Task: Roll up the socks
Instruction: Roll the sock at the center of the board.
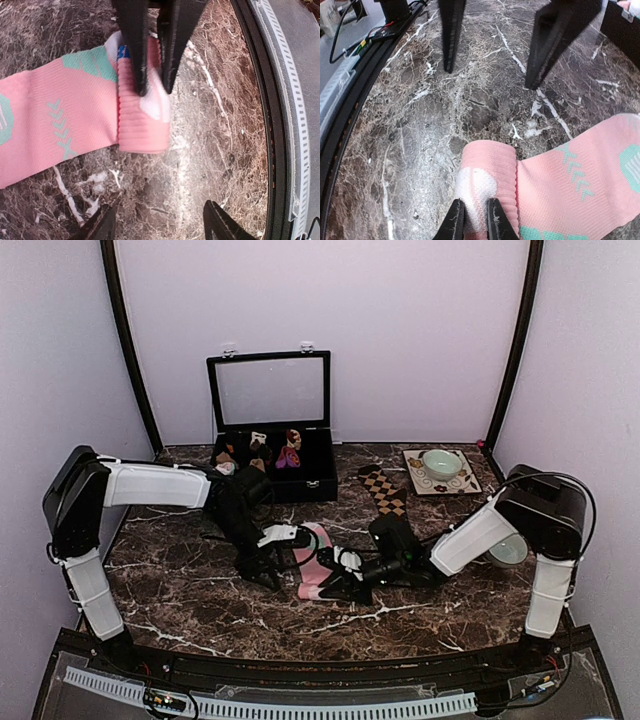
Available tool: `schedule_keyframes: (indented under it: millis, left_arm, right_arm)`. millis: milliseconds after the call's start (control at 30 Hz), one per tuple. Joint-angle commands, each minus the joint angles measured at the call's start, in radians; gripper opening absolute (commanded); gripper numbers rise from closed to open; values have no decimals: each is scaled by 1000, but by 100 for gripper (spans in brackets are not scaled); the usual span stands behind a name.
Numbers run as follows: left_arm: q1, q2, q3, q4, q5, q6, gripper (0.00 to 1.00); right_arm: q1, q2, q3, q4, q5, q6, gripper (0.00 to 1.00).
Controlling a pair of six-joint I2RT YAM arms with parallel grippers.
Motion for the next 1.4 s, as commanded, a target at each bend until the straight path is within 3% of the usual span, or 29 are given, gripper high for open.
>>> schedule_keyframes:
  millis: [0,200,433,800,1000,1067,1133,1200,1367]
  left_arm:
    - [-57,-72,-78,107,-14,4,63]
    - [-191,-79,-129,273,-162,-17,63]
    - [-213,-51,-120,414,-319,-67,61]
    - [-216,-16,-131,397,-332,-37,56]
    - [-198,51,-106,388,-362,-33,39]
    - [-192,68,-94,388,-360,-32,29]
    - [-184,88,-78,378,-351,-35,11]
    - [-171,106,-53,350,-318,-48,0]
    - [-111,151,13,223,-172,-64,0]
  right_arm:
    - [-44,109,9,-281,-9,219,0]
    - [-75,233,133,-460,-70,358,0]
    - [-102,256,149,-482,-89,471,0]
    - [-106,276,141,-419,-137,599,0]
    - [-107,283,137,-406,-147,615,0]
    - [-108,277,132,-389,-151,623,0]
    - [-107,268,120,-363,-151,634,1]
    - [-108,247,100,-335,-131,639,13]
    - [-108,124,-10,-166,-89,642,37]
